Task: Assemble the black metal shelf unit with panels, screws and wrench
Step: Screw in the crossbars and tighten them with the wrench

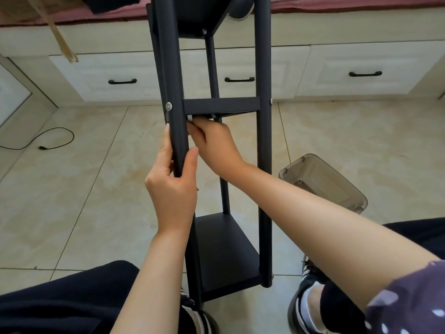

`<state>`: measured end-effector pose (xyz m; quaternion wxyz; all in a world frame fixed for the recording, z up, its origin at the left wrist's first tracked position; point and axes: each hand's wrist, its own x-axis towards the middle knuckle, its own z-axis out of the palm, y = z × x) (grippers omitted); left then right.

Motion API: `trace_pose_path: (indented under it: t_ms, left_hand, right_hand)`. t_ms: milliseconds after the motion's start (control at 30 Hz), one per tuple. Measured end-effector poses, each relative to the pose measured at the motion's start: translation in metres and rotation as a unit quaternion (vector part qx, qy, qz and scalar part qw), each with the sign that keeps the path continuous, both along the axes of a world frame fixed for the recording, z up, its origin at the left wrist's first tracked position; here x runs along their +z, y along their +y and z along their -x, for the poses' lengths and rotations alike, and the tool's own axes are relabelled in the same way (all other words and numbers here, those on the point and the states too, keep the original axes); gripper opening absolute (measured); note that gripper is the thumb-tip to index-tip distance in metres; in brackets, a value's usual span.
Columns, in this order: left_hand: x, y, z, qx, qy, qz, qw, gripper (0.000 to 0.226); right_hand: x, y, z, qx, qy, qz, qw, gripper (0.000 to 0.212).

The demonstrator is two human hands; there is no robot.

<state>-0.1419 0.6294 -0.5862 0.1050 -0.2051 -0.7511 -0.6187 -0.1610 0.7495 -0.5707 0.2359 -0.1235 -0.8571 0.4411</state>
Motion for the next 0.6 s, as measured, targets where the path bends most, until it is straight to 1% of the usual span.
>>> trace_pose_path:
  t_ms: [67, 200, 300, 367, 467, 600]
  left_hand:
    - [0.001, 0.003, -0.002, -0.004, -0.002, 0.004, 1.0, 0.056]
    - [0.007, 0.006, -0.009, -0.008, 0.009, 0.004, 1.0, 0.055]
    - [0.011, 0.007, -0.011, -0.005, 0.01, 0.007, 1.0, 0.056]
    - [0.013, 0.007, -0.012, -0.007, 0.005, 0.007, 1.0, 0.056]
    - [0.013, 0.009, -0.014, -0.011, -0.002, 0.004, 1.0, 0.057]
    - [0.012, 0.01, -0.015, -0.027, -0.003, -0.003, 1.0, 0.056]
  right_hand:
    - [0.002, 0.003, -0.005, 0.011, -0.016, 0.003, 1.0, 0.025]
    - [0.001, 0.009, -0.024, 0.032, -0.057, 0.013, 0.998, 0.036]
    - [0.005, 0.014, -0.036, 0.068, -0.106, -0.006, 0.992, 0.03]
    - [0.012, 0.018, -0.04, 0.091, -0.128, -0.018, 0.987, 0.032]
    - [0.021, 0.025, -0.043, 0.087, -0.131, -0.023, 0.987, 0.04]
    - [0.03, 0.029, -0.044, 0.084, -0.122, -0.033, 0.988, 0.037]
